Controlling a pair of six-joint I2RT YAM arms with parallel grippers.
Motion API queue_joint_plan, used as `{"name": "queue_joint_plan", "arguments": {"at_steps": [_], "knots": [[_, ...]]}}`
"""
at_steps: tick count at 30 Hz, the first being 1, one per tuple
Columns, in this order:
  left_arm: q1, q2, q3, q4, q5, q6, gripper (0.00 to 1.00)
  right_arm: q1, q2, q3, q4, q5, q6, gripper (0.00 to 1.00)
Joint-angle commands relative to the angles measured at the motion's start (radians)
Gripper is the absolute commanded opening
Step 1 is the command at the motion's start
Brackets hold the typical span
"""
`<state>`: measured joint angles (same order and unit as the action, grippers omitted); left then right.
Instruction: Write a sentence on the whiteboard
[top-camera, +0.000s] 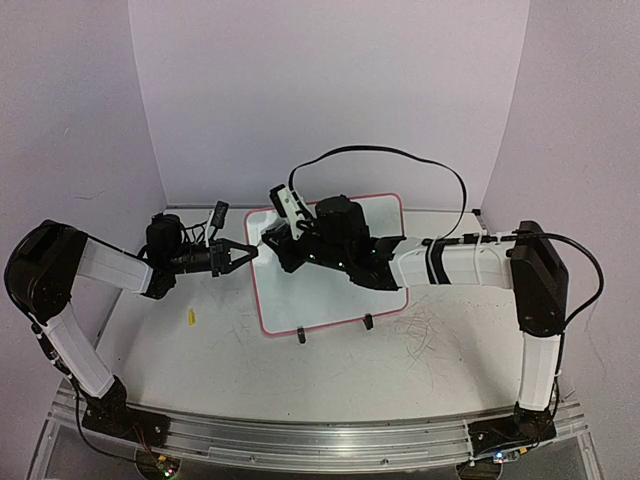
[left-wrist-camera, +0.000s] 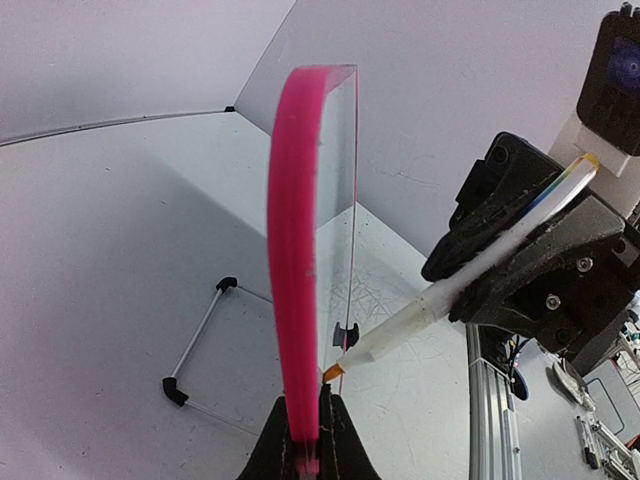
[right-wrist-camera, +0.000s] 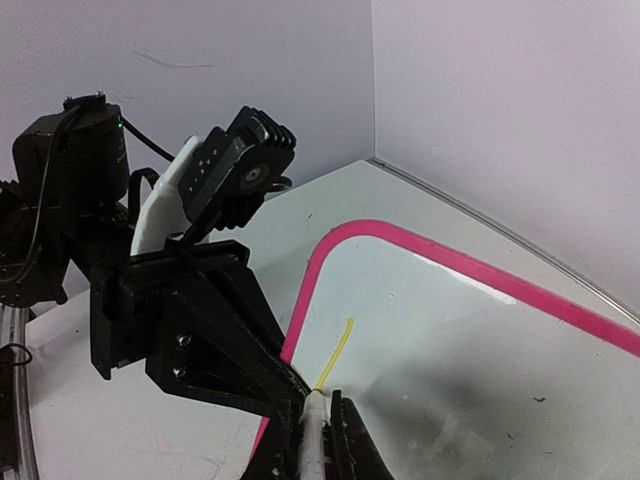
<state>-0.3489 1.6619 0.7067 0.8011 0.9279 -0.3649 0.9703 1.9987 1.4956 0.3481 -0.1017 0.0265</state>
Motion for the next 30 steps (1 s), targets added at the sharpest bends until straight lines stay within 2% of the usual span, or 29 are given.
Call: {"name": "queue_joint_plan", "arguments": {"at_steps": [1, 9, 18, 30], "knots": [[-0.004, -0.024, 0.020, -0.011, -0.036, 0.085, 0.00, -0.010, -0.048, 0.007, 0.006, 0.028, 0.010, 0.00], [-0.004, -0.021, 0.021, -0.014, -0.038, 0.087, 0.00, -0.011, -0.165, -0.068, 0.075, -0.004, 0.038, 0.00], [-0.004, -0.027, 0.020, -0.022, -0.042, 0.090, 0.00, -0.011, -0.079, 0.013, 0.075, -0.018, 0.026, 0.00], [-0.004, -0.026, 0.025, -0.029, -0.042, 0.097, 0.00, -0.011, -0.037, 0.041, 0.069, -0.024, 0.027, 0.00]]}}
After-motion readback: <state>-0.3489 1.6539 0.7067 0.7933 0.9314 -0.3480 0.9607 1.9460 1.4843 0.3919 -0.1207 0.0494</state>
